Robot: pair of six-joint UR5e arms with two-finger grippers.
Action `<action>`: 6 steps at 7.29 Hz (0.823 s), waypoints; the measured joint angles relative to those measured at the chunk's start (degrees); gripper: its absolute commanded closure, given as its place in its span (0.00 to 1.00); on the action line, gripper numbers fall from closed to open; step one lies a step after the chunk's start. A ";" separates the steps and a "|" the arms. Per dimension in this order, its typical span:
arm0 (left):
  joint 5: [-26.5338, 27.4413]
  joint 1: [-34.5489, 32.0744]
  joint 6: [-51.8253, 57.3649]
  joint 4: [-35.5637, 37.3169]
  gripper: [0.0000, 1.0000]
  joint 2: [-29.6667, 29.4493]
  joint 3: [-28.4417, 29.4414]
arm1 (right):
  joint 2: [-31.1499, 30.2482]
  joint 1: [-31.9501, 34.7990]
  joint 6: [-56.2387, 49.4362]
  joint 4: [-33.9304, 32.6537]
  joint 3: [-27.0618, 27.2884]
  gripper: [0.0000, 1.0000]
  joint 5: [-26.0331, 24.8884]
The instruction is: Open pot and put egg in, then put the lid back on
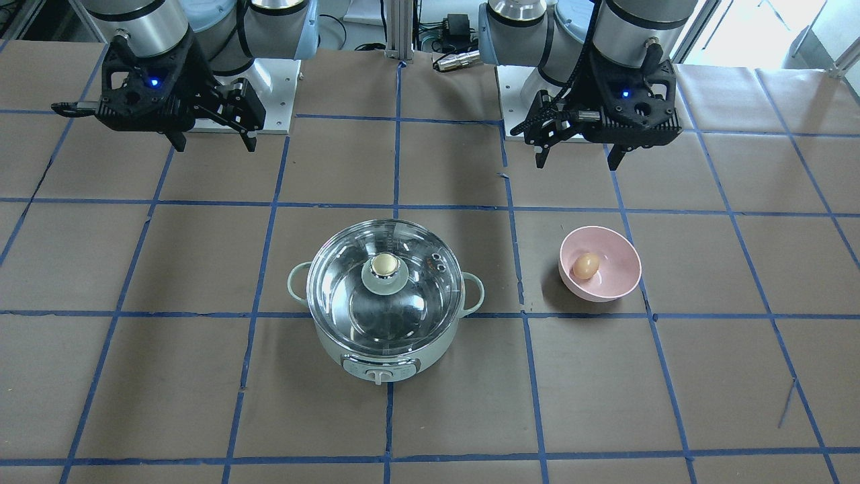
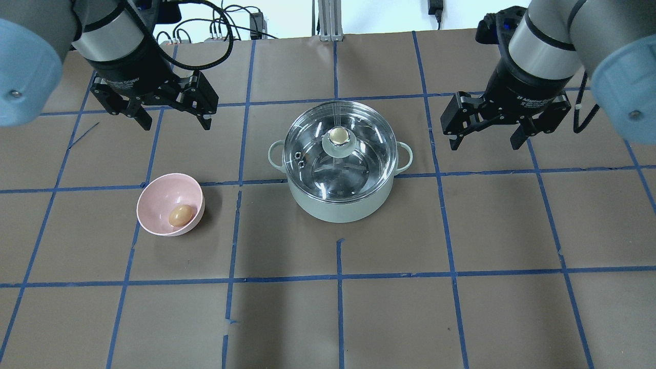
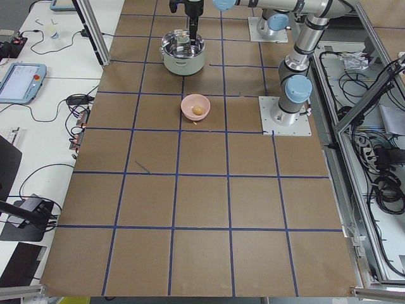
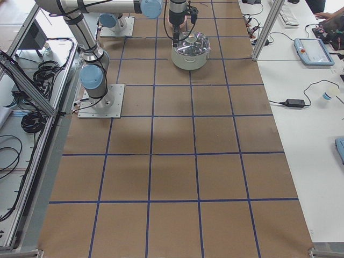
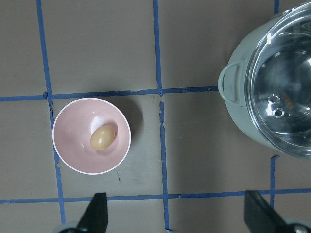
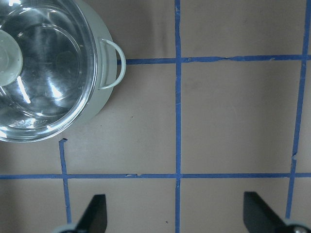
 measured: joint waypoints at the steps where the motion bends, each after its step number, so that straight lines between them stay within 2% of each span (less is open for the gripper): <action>1: 0.04 0.39 0.01 0.00 0.01 0.00 -0.20 | 0.02 0.01 0.01 -0.01 0.00 0.00 0.00; 6: -0.26 1.32 0.09 0.26 0.01 -0.33 -0.24 | 0.67 0.44 0.20 -1.06 -0.47 0.00 -0.30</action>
